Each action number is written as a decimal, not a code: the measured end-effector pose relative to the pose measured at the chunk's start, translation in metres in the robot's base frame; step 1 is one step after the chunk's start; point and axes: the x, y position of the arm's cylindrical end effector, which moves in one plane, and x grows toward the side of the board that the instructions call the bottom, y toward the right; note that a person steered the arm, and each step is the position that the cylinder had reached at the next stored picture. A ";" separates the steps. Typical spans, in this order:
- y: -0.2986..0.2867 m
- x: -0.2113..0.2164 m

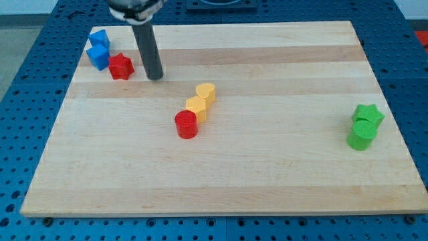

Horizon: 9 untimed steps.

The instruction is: Move the red star to the center left

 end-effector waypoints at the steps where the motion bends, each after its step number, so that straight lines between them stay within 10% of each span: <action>1: -0.002 -0.016; 6: -0.071 -0.024; 9: -0.066 0.056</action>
